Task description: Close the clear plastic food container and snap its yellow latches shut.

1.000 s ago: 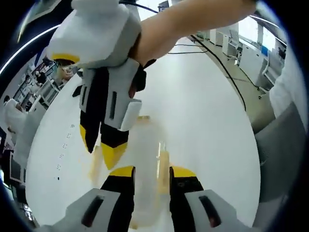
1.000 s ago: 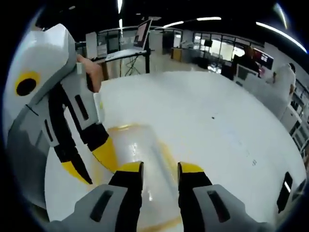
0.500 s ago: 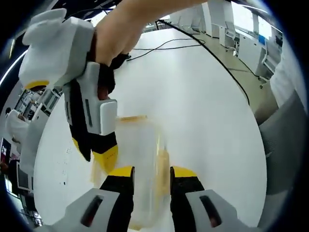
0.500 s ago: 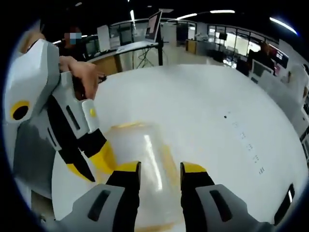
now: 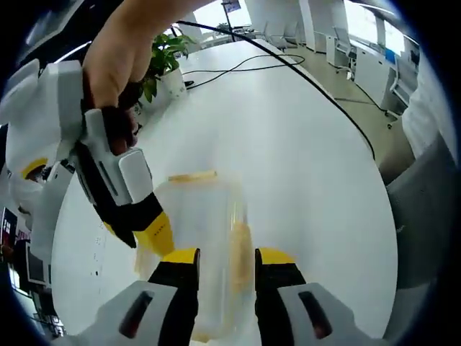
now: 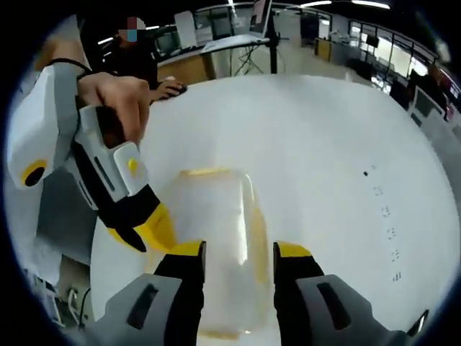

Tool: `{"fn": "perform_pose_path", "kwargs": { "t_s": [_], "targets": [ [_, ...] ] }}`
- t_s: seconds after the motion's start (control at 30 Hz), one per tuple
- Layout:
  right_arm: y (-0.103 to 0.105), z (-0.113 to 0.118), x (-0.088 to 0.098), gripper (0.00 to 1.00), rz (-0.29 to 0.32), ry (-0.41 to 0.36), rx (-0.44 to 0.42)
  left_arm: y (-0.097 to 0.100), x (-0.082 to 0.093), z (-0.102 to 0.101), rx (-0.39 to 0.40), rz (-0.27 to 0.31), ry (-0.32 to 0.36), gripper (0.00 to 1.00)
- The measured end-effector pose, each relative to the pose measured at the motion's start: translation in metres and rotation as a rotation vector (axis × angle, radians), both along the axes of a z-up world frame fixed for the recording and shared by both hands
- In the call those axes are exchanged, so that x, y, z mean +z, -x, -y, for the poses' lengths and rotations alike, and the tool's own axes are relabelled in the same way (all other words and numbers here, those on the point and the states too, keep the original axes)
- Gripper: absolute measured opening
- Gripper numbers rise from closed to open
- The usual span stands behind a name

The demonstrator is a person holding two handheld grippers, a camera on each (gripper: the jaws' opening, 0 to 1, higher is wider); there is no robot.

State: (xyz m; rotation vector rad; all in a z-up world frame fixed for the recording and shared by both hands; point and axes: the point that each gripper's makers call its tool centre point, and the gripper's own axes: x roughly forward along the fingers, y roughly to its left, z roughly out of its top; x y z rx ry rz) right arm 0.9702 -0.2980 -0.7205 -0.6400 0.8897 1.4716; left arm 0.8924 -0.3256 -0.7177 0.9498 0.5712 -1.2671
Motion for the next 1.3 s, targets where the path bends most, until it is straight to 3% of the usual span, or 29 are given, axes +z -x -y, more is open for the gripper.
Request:
{"fn": "perform_pose_path", "kwargs": {
  "t_s": [0.27, 0.53, 0.9, 1.3],
  "targets": [
    [0.003, 0.000, -0.003, 0.34, -0.093, 0.047, 0.039, -0.003, 0.000, 0.000, -0.001, 0.012, -0.003, 0.22],
    [0.002, 0.001, -0.005, 0.37, -0.174, 0.066, 0.009, -0.005, 0.001, 0.000, -0.010, 0.042, -0.022, 0.21],
    [0.016, 0.003, -0.003, 0.39, -0.223, 0.073, 0.001, -0.007, 0.000, 0.003, -0.009, 0.057, -0.059, 0.22],
    [0.012, 0.003, -0.006, 0.39, -0.261, 0.092, -0.014, -0.008, 0.000, 0.003, 0.002, 0.047, -0.069, 0.21]
  ]
}}
